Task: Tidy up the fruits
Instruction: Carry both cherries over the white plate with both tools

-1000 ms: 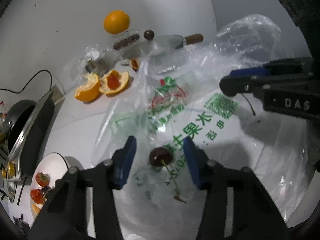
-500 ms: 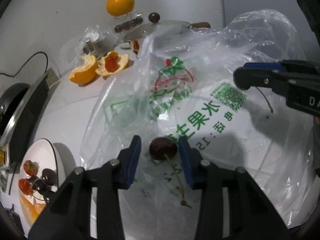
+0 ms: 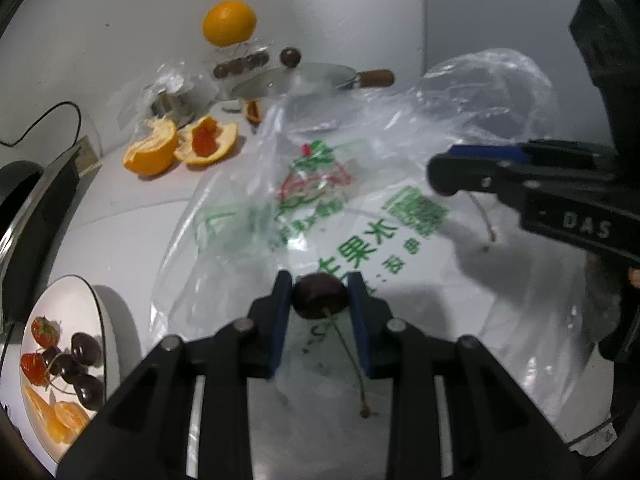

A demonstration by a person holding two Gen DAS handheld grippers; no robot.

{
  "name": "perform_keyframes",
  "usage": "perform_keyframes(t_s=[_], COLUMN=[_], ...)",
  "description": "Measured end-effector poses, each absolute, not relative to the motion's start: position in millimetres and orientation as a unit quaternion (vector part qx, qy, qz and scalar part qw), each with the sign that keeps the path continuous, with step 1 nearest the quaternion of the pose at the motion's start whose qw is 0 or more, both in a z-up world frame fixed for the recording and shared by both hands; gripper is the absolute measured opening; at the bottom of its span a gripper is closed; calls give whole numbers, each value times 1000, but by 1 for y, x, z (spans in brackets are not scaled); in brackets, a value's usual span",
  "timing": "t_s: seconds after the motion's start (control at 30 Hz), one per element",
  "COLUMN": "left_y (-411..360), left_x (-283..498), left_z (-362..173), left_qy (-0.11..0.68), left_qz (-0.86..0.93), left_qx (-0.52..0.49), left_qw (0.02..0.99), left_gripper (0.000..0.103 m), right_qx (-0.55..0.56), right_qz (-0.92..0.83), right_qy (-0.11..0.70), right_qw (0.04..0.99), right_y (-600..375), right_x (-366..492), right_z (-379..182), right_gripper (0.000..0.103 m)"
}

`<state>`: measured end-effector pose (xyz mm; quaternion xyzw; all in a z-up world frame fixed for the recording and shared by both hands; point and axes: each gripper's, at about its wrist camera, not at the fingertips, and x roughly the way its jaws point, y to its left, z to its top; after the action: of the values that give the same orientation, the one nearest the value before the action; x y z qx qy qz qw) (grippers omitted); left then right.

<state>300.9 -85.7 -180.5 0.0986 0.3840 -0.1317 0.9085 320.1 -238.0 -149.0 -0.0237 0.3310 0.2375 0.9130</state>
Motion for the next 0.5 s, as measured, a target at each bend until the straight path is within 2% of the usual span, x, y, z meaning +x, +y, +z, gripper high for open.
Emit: perform_keyframes(t_s=[0.5], left_y=[-67], left_x=[274], left_z=[-140], left_qy=[343], left_qz=[-130], left_qx=[80], left_qw=[927], left_gripper=[29], right_qx=[-44], right_qz=[242], right_qy=[311], right_qw=[918], right_y=[-216], right_x=[295], right_z=[-125], right_gripper=[26])
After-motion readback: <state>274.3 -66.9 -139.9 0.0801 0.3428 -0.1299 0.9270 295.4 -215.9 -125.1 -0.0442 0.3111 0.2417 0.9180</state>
